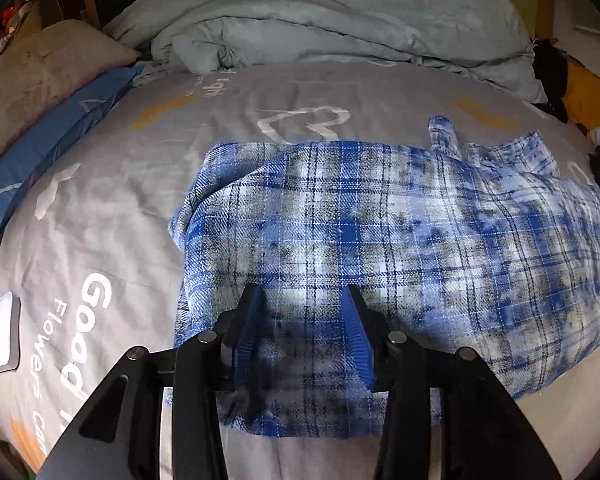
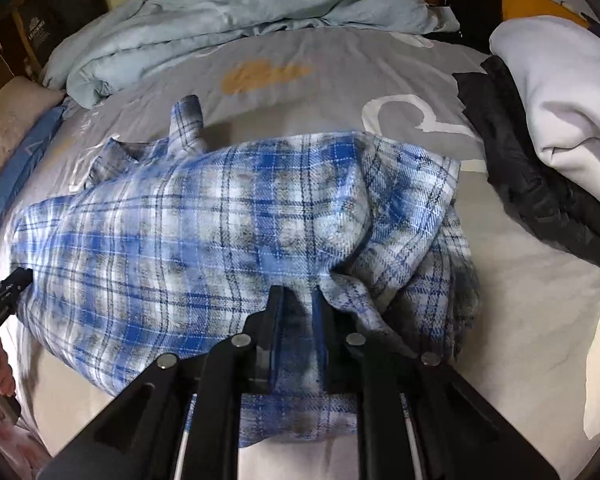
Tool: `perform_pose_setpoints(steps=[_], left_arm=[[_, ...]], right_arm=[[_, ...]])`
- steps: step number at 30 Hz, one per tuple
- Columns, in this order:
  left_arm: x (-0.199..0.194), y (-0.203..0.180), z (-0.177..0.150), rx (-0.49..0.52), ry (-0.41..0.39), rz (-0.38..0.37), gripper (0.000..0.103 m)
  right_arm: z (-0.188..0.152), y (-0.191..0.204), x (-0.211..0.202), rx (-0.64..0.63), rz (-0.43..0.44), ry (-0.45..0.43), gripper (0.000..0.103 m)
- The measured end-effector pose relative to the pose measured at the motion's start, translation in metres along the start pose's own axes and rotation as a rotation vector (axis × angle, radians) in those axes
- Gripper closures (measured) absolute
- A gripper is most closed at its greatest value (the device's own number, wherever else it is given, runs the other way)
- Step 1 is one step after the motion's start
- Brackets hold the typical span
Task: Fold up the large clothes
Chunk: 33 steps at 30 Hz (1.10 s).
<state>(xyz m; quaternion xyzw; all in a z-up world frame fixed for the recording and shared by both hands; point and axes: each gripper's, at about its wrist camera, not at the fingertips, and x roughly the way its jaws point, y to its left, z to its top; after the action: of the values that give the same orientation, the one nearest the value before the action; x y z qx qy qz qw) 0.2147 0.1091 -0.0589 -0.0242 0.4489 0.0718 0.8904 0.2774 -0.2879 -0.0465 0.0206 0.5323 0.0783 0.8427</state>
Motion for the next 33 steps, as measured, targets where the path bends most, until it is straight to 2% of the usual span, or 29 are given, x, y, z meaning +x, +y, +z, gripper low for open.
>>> perform_pose_setpoints(steps=[4, 6, 8, 12, 13, 19, 21, 24, 26, 28, 33], left_arm=[[-0.002, 0.002, 0.002, -0.005, -0.001, -0.004, 0.061], [-0.010, 0.001, 0.002, 0.005, -0.012, -0.005, 0.060], [-0.017, 0.001, 0.002, 0.007, -0.023, -0.024, 0.054], [-0.035, 0.005, 0.000, -0.006, -0.065, -0.042, 0.044], [-0.039, 0.006, 0.000, -0.011, -0.079, -0.044, 0.041], [-0.066, 0.013, 0.002, -0.045, -0.139, -0.071, 0.028], [-0.076, 0.014, 0.003, -0.039, -0.168, -0.077, 0.024], [-0.089, 0.013, 0.002, -0.030, -0.219, -0.080, 0.014], [-0.094, 0.011, 0.001, -0.023, -0.234, -0.068, 0.011], [-0.097, 0.009, 0.000, -0.011, -0.231, -0.071, 0.011], [-0.099, 0.003, -0.002, 0.010, -0.245, -0.075, 0.008]], right_arm=[[-0.007, -0.008, -0.007, 0.039, 0.062, -0.030, 0.076], [-0.009, -0.004, -0.015, 0.027, 0.043, -0.053, 0.071], [-0.014, 0.008, -0.024, -0.008, 0.023, -0.072, 0.056], [-0.025, 0.026, -0.044, -0.057, 0.029, -0.116, 0.046], [-0.029, 0.028, -0.050, -0.063, 0.032, -0.132, 0.039], [-0.034, 0.019, -0.075, 0.023, 0.046, -0.233, 0.016], [-0.035, 0.006, -0.083, 0.117, 0.029, -0.244, 0.015], [-0.042, -0.015, -0.090, 0.290, 0.076, -0.234, 0.012], [-0.050, -0.029, -0.090, 0.384, 0.050, -0.253, 0.012], [-0.054, -0.038, -0.085, 0.430, 0.010, -0.244, 0.012], [-0.057, -0.056, -0.054, 0.513, 0.098, -0.139, 0.015]])
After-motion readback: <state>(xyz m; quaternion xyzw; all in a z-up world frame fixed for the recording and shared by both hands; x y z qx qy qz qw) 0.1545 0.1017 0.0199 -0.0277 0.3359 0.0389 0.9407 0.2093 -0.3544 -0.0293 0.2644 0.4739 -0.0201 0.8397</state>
